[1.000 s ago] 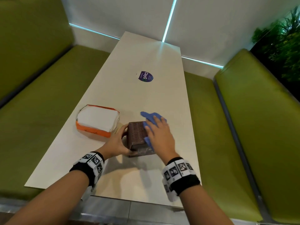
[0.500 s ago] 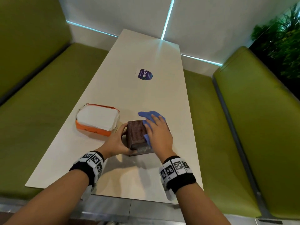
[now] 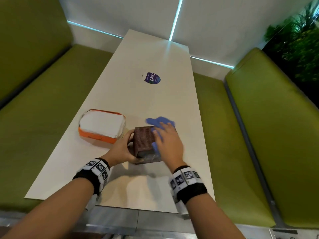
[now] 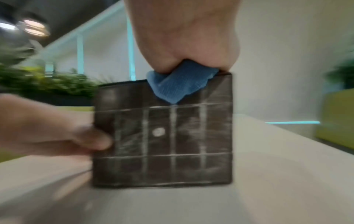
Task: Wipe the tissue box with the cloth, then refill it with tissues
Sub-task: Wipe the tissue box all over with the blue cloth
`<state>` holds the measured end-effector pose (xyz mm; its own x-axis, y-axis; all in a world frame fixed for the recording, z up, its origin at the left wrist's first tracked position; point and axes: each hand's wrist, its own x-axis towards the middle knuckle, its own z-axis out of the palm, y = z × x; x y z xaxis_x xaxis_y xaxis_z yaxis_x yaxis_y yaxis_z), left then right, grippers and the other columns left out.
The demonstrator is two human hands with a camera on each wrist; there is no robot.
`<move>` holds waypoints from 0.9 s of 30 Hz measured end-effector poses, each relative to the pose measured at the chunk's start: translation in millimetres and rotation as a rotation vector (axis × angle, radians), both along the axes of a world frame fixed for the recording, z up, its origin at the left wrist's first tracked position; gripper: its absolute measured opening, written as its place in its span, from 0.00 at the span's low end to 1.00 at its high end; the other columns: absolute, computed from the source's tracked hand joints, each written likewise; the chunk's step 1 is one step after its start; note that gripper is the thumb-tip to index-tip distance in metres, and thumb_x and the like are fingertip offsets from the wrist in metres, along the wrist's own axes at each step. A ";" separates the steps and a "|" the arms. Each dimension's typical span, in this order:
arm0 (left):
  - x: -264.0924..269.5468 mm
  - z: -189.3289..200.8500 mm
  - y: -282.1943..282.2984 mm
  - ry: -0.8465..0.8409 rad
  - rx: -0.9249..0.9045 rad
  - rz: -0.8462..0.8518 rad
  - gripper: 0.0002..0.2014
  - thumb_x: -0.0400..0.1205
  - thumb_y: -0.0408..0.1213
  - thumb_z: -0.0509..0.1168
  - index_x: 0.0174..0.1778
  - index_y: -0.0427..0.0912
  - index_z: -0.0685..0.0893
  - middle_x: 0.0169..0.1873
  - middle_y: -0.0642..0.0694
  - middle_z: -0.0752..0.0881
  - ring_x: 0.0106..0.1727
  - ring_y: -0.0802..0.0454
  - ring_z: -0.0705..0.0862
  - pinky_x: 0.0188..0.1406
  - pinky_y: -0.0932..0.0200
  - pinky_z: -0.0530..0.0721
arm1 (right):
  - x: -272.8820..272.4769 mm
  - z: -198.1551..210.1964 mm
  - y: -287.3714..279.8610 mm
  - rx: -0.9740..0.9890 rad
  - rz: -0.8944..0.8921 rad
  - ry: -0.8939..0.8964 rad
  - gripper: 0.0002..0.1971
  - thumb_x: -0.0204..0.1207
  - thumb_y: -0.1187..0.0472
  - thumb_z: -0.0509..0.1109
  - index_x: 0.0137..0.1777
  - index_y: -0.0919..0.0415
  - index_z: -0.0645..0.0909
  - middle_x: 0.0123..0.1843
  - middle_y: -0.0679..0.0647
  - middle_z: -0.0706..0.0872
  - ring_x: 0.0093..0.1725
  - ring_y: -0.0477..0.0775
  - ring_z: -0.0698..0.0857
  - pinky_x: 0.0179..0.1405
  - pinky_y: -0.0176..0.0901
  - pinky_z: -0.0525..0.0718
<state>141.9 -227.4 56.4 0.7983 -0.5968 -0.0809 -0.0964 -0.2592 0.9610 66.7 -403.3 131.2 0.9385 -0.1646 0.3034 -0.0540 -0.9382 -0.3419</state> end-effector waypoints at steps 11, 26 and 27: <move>-0.7 -1.4 -2.7 -0.092 0.067 0.022 0.47 0.51 0.44 0.85 0.65 0.59 0.69 0.58 0.65 0.75 0.57 0.67 0.79 0.63 0.72 0.78 | 3.0 -5.2 58.1 -0.045 0.133 0.109 0.23 0.83 0.48 0.53 0.67 0.55 0.83 0.74 0.57 0.80 0.78 0.60 0.73 0.78 0.55 0.69; -5.1 -4.0 2.4 -0.030 0.176 0.052 0.33 0.64 0.29 0.82 0.62 0.42 0.76 0.59 0.42 0.82 0.66 0.41 0.82 0.59 0.58 0.79 | -0.9 -2.5 56.4 -0.062 0.215 0.152 0.21 0.81 0.49 0.56 0.61 0.55 0.87 0.71 0.55 0.83 0.76 0.59 0.76 0.78 0.55 0.68; -4.7 -3.1 1.9 -0.015 0.104 0.043 0.42 0.58 0.30 0.85 0.68 0.43 0.73 0.63 0.44 0.82 0.65 0.47 0.83 0.60 0.61 0.80 | -3.0 -2.0 40.3 -0.077 0.217 0.148 0.21 0.82 0.49 0.56 0.65 0.54 0.84 0.75 0.56 0.79 0.79 0.59 0.71 0.81 0.57 0.64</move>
